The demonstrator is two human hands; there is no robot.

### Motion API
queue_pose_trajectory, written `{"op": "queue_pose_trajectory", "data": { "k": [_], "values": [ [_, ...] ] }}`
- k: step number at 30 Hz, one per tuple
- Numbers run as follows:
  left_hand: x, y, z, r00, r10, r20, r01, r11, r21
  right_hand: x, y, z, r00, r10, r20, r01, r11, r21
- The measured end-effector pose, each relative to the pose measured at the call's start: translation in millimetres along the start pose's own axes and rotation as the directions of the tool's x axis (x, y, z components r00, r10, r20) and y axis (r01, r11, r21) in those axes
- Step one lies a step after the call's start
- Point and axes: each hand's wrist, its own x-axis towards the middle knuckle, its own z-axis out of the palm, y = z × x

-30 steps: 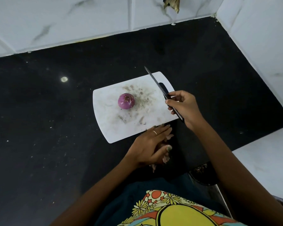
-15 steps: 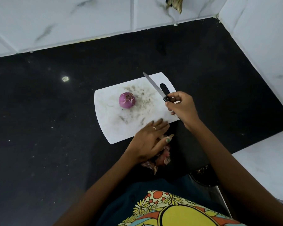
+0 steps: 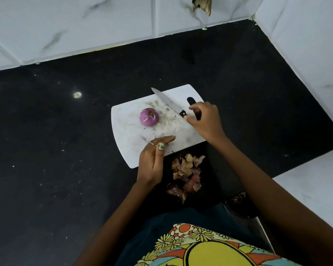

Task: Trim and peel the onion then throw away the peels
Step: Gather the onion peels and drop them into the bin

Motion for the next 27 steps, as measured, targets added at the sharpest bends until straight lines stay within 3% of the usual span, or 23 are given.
{"op": "queue_pose_trajectory", "data": {
  "k": [6, 9, 16, 22, 27],
  "values": [
    [-15, 3, 4, 0.997, 0.068, 0.021, -0.069, 0.995, 0.068, -57, 42, -23, 0.932, 0.196, -0.304, -0.134, 0.968, 0.212],
    [-25, 5, 11, 0.99, 0.116, 0.081, -0.126, 0.983, 0.135, -94, 59, -18, 0.902, 0.284, -0.324, -0.2, 0.942, 0.27],
    [-45, 3, 41, 0.976, 0.117, 0.186, -0.148, 0.976, 0.159, -140, 28, 14, 0.949, 0.222, -0.226, -0.13, 0.924, 0.36],
    [-40, 2, 55, 0.974, 0.072, 0.215, -0.11, 0.979, 0.169, -152, -14, 36, 0.928, 0.359, -0.099, -0.172, 0.648, 0.742],
    [-38, 9, 66, 0.97, -0.004, 0.242, 0.014, 0.999, -0.04, -149, -30, 42, 0.872, 0.472, -0.129, -0.145, 0.5, 0.854]
  ]
}}
